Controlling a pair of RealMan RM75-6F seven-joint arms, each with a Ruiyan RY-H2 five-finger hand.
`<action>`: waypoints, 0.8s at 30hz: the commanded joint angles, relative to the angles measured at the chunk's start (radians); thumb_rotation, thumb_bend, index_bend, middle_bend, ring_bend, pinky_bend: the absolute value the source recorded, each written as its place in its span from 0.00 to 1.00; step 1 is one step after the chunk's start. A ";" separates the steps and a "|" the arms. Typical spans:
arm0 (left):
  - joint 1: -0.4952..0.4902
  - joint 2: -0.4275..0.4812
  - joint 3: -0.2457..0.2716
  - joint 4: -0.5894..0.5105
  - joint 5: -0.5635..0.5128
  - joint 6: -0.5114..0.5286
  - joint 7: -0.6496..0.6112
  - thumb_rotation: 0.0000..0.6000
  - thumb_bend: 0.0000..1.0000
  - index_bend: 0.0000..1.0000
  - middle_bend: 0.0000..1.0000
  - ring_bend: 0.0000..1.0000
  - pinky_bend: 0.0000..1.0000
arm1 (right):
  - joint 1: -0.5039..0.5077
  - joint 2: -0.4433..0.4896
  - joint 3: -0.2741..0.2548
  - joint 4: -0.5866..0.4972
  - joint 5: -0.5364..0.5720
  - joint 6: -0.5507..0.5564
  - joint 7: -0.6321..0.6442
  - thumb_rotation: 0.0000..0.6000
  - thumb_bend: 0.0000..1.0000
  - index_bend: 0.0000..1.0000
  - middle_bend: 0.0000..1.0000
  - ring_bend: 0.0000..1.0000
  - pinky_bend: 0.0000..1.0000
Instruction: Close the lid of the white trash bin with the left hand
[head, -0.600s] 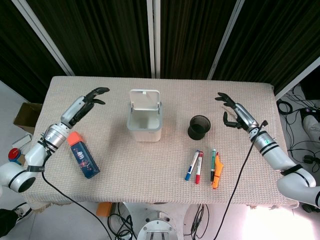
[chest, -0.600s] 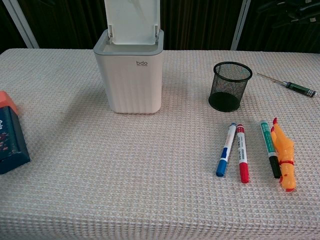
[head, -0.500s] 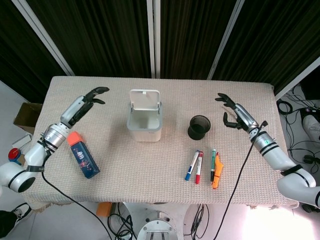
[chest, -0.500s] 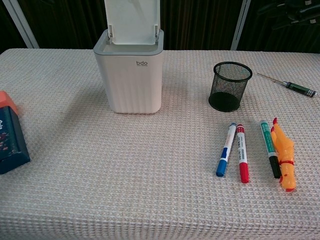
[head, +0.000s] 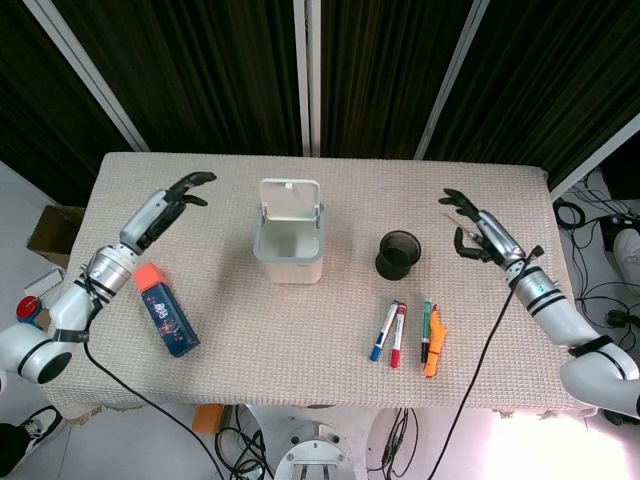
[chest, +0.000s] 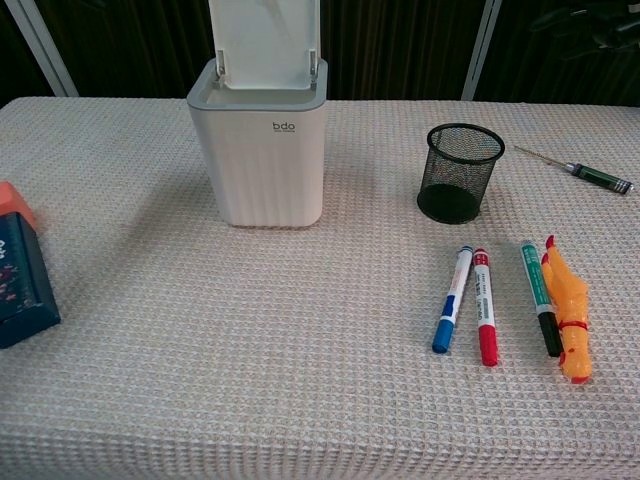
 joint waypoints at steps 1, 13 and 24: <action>-0.020 -0.011 -0.018 0.003 -0.036 -0.028 0.045 0.07 0.09 0.14 0.12 0.08 0.26 | -0.025 0.006 -0.028 0.002 -0.037 0.048 -0.026 1.00 0.76 0.00 0.12 0.00 0.08; -0.147 -0.099 -0.096 0.086 -0.228 -0.181 0.337 0.00 0.11 0.13 0.15 0.07 0.24 | -0.098 0.003 -0.114 0.033 -0.120 0.187 -0.080 1.00 0.76 0.00 0.09 0.00 0.04; -0.241 -0.174 -0.109 0.151 -0.370 -0.296 0.598 0.00 0.11 0.12 0.19 0.07 0.22 | -0.187 0.036 -0.193 0.040 -0.203 0.350 -0.116 1.00 0.76 0.00 0.08 0.00 0.00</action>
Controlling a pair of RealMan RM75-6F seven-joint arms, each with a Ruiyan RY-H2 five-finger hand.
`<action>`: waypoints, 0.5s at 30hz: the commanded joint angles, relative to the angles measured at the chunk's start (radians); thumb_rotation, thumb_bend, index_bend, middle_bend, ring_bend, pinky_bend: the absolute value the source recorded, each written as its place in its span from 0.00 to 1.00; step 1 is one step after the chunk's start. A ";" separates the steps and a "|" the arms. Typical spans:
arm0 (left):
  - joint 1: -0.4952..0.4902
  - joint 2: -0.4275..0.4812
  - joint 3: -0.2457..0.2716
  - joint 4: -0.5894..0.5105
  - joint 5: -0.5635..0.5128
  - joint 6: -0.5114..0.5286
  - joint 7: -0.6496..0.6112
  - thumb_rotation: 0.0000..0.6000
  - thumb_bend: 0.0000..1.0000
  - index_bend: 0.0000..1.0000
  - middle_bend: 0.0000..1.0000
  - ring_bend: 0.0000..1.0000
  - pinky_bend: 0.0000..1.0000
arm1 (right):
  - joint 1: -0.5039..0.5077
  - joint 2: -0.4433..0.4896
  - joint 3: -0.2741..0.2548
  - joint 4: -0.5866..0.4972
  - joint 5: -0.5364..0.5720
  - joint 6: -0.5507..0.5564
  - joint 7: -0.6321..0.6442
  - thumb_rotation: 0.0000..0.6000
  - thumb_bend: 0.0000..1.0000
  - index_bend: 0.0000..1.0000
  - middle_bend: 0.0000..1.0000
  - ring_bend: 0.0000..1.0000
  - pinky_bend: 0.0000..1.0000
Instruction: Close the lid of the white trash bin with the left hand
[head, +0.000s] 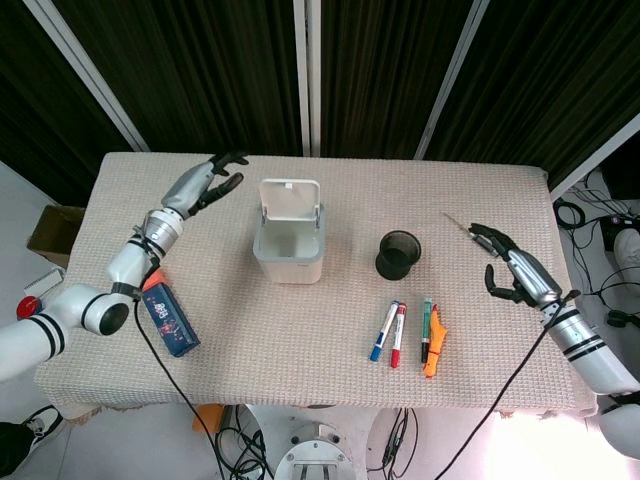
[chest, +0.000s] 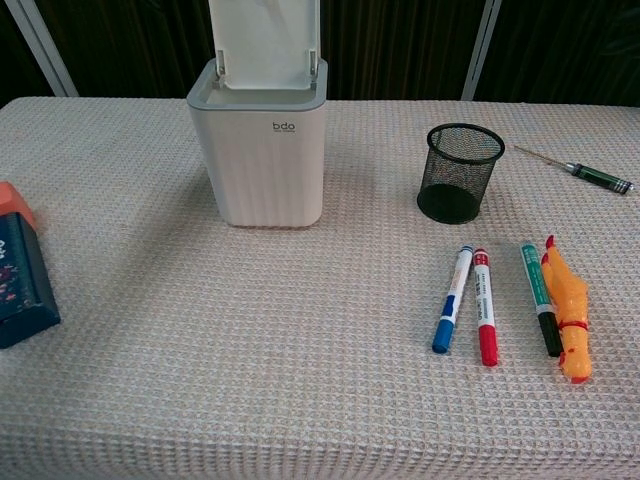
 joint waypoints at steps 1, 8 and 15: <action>-0.027 -0.027 -0.011 0.008 -0.035 -0.023 0.048 0.00 0.11 0.12 0.19 0.07 0.22 | -0.033 0.008 -0.028 0.010 -0.017 0.038 -0.028 1.00 0.76 0.00 0.08 0.00 0.00; -0.013 -0.023 -0.021 -0.058 0.003 0.018 0.077 0.00 0.11 0.12 0.22 0.07 0.21 | -0.082 -0.003 -0.072 0.055 -0.029 0.086 -0.086 1.00 0.75 0.00 0.07 0.00 0.00; 0.011 0.011 -0.016 -0.163 0.086 0.068 0.093 0.00 0.11 0.12 0.23 0.07 0.21 | -0.107 -0.021 -0.080 0.109 -0.006 0.102 -0.084 1.00 0.75 0.00 0.06 0.00 0.00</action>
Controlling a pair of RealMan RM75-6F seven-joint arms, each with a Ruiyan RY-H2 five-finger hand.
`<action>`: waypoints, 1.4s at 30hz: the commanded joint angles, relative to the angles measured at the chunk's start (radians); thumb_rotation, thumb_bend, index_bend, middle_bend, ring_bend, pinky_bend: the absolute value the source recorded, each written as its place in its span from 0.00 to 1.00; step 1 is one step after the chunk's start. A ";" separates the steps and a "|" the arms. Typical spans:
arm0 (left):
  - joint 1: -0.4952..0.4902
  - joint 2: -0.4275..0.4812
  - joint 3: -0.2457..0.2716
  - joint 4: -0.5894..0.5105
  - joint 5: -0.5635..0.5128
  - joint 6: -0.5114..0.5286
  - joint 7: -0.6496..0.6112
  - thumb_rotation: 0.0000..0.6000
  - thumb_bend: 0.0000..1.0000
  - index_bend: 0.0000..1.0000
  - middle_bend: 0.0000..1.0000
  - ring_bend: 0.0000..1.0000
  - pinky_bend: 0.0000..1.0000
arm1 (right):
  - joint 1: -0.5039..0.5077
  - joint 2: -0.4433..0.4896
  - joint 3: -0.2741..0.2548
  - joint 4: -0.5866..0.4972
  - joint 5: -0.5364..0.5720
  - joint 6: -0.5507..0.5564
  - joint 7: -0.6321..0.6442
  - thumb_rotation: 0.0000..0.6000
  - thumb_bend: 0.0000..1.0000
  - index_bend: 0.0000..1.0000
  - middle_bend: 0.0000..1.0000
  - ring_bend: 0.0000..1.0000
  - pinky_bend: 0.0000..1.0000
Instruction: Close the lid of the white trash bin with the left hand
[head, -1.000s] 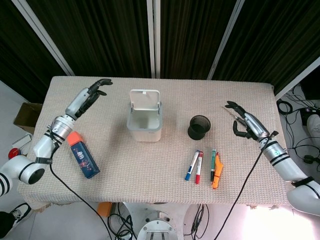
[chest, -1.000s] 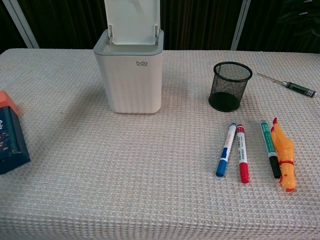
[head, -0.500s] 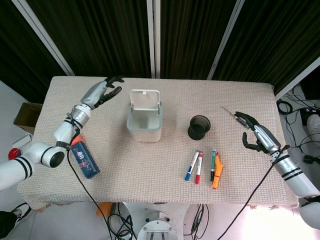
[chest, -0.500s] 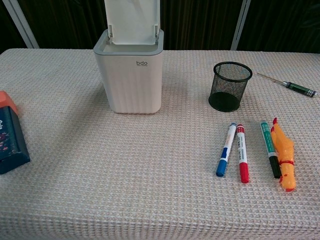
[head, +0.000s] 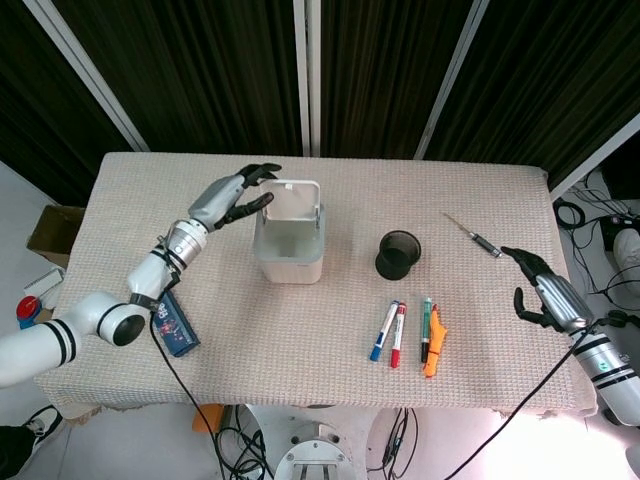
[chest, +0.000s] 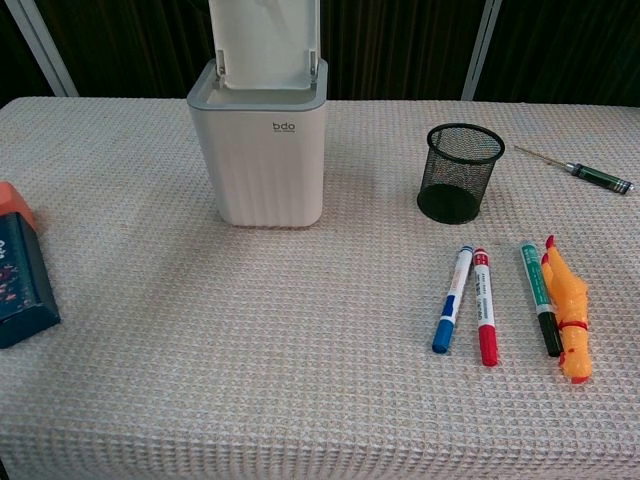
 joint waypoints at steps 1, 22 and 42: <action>0.014 0.022 0.006 -0.051 0.040 0.026 0.015 0.00 0.11 0.12 0.23 0.07 0.21 | -0.008 -0.004 -0.002 0.014 0.007 0.008 0.007 1.00 0.75 0.00 0.06 0.00 0.00; 0.091 -0.033 0.170 -0.057 0.293 0.223 0.342 0.00 0.10 0.12 0.27 0.07 0.21 | -0.025 -0.018 0.001 0.037 0.015 0.042 0.028 1.00 0.75 0.00 0.05 0.00 0.00; 0.090 -0.104 0.241 0.055 0.426 0.293 0.476 0.00 0.09 0.12 0.30 0.07 0.21 | -0.035 -0.043 0.012 0.075 0.033 0.050 0.007 1.00 0.75 0.00 0.05 0.00 0.00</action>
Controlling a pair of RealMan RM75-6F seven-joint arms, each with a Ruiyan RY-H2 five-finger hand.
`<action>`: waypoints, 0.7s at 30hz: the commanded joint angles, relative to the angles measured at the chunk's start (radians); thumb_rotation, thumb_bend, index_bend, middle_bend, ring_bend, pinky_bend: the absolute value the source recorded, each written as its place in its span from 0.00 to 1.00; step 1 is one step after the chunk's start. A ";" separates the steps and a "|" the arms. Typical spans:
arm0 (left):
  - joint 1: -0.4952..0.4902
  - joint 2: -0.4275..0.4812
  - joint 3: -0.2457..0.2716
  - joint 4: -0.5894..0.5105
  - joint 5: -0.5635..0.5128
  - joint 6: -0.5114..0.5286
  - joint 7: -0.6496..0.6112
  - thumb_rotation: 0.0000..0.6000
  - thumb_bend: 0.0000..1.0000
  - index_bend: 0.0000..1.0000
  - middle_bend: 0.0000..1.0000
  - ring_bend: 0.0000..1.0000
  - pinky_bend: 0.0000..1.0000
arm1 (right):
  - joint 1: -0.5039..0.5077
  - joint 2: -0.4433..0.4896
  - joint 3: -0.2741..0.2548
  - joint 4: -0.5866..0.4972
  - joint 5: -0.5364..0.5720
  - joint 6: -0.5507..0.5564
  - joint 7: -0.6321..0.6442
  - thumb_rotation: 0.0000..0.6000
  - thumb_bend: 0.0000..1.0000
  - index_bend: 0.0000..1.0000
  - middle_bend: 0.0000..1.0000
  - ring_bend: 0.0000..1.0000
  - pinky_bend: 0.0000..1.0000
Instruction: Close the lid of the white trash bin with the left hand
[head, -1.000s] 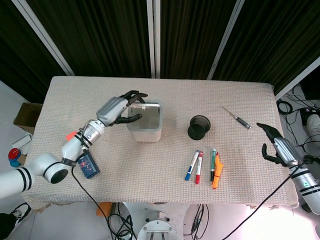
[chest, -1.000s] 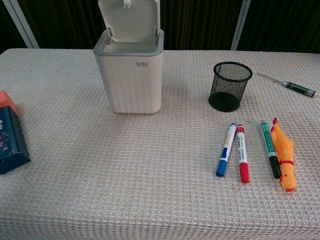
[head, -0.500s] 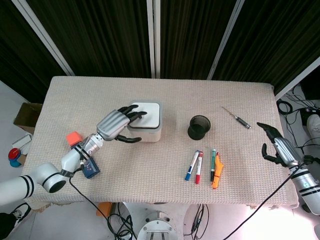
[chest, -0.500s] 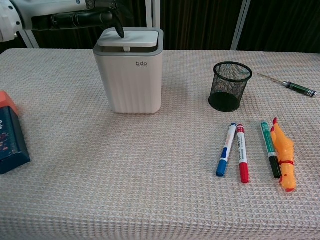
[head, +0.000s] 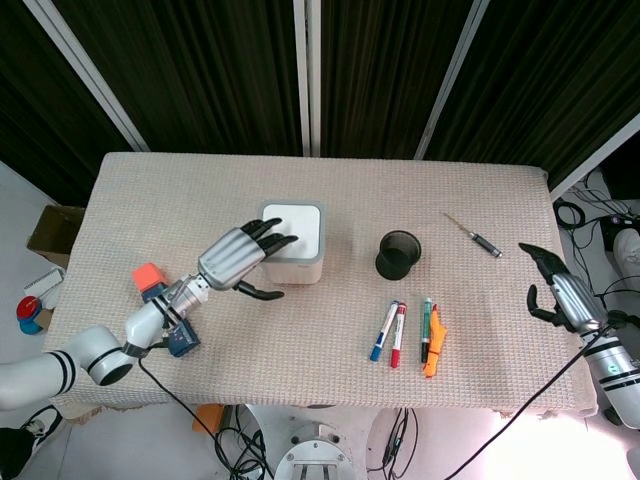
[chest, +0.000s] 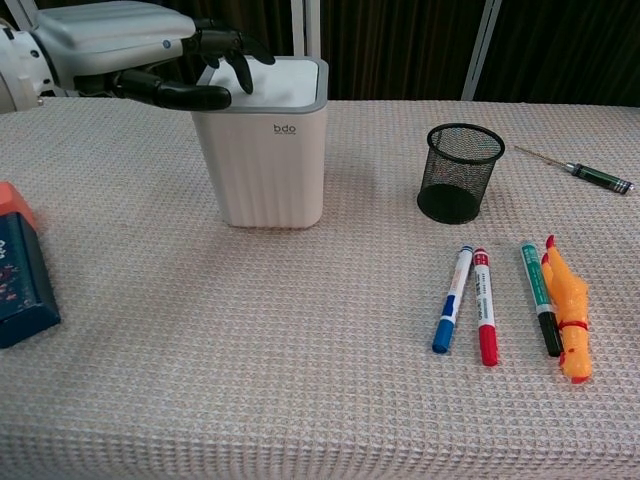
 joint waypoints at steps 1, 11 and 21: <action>-0.001 -0.006 0.006 0.008 0.009 0.004 0.007 0.00 0.09 0.12 0.30 0.07 0.21 | -0.001 -0.001 0.000 0.002 0.001 -0.001 0.000 1.00 0.75 0.00 0.05 0.00 0.00; -0.005 -0.016 0.022 0.035 0.035 0.018 0.049 0.00 0.09 0.12 0.31 0.07 0.21 | -0.002 -0.008 0.000 0.011 0.004 -0.006 0.004 1.00 0.75 0.00 0.05 0.00 0.00; 0.021 0.035 -0.033 -0.017 0.001 0.103 0.058 0.00 0.07 0.12 0.28 0.07 0.21 | -0.003 0.000 0.007 0.000 0.004 0.005 0.003 1.00 0.75 0.00 0.04 0.00 0.00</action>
